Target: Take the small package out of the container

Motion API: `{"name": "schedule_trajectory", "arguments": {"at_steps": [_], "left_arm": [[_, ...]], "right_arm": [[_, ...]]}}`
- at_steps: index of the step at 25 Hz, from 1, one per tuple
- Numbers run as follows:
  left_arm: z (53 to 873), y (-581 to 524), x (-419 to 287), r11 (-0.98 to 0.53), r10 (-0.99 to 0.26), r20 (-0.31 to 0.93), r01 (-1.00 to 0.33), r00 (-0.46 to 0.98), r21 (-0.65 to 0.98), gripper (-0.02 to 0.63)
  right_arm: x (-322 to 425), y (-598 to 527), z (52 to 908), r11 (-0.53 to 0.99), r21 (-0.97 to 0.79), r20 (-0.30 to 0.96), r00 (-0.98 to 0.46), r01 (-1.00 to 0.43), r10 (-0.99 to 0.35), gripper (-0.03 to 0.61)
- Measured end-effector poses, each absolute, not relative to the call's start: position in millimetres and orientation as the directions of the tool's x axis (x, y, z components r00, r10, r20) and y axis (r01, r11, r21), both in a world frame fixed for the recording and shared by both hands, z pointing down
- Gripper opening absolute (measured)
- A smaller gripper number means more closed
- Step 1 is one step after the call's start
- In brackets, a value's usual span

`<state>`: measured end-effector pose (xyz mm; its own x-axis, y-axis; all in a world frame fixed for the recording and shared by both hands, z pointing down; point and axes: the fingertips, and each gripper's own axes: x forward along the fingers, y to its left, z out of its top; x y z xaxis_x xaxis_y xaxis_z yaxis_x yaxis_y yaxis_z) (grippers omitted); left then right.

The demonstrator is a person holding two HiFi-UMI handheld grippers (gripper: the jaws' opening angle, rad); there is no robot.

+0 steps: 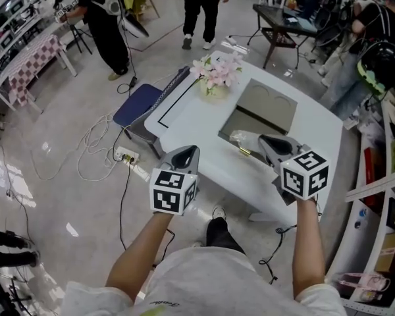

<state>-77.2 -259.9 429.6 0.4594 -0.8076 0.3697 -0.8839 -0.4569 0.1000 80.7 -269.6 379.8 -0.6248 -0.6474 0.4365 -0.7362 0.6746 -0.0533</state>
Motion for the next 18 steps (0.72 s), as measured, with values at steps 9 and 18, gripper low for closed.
{"name": "schedule_trajectory", "arguments": {"at_steps": [9,18], "left_arm": [[419,-211,-113,-0.418,-0.839,0.345,-0.904,0.421,0.086,0.005],[417,-183,-126,-0.427,-0.841,0.327,-0.9,0.431,0.087,0.005]], "right_arm": [[41,-217,383,0.671,-0.092,0.376,-0.65,-0.735,-0.66,0.005],[21,-179,393,0.623,-0.126,0.333,-0.624,-0.772,-0.706,0.005]]}}
